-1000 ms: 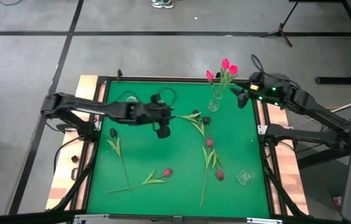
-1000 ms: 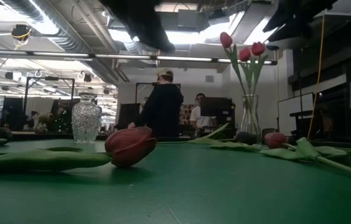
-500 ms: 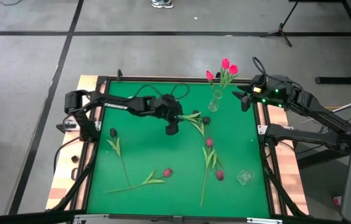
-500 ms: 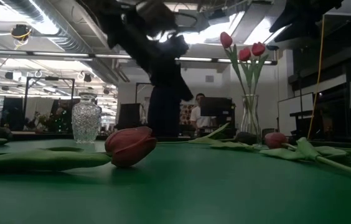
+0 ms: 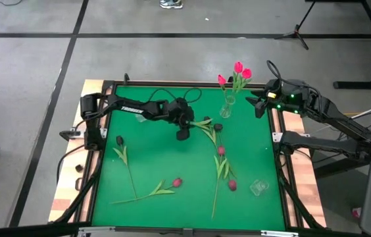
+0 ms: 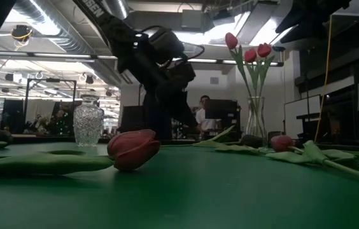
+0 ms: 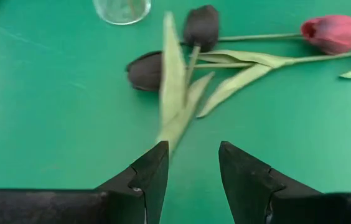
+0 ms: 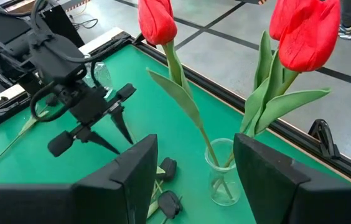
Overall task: Sort flowers into vase by color
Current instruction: Put the middle black flower into the top left transparent vase
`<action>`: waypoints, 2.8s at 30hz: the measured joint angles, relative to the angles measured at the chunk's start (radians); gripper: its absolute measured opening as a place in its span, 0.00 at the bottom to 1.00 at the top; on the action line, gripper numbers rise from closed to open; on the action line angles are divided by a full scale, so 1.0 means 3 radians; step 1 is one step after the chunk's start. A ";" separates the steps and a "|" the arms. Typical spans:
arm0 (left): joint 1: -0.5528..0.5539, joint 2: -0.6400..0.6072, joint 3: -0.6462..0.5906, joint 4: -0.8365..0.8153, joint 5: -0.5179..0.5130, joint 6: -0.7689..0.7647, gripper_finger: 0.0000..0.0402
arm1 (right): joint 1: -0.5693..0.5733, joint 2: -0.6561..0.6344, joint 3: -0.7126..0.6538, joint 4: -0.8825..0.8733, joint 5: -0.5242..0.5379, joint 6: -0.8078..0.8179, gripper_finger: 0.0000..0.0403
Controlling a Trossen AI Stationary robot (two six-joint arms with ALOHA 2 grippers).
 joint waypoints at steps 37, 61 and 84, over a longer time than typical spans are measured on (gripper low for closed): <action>0.0049 0.0791 0.0861 -0.0826 -0.0301 0.0034 0.16 | 0.0000 0.0001 0.0000 0.0025 -0.0056 -0.0003 0.52; -0.0181 -0.0357 0.0843 -0.1561 -0.0543 -0.0504 0.04 | 0.0000 -0.0157 0.0001 0.0564 -0.0890 0.0070 0.52; -0.0621 -0.2805 -0.0327 -0.0219 -0.0958 -0.0845 0.04 | 0.1361 0.1336 0.0019 0.2947 -0.0105 -0.0861 0.52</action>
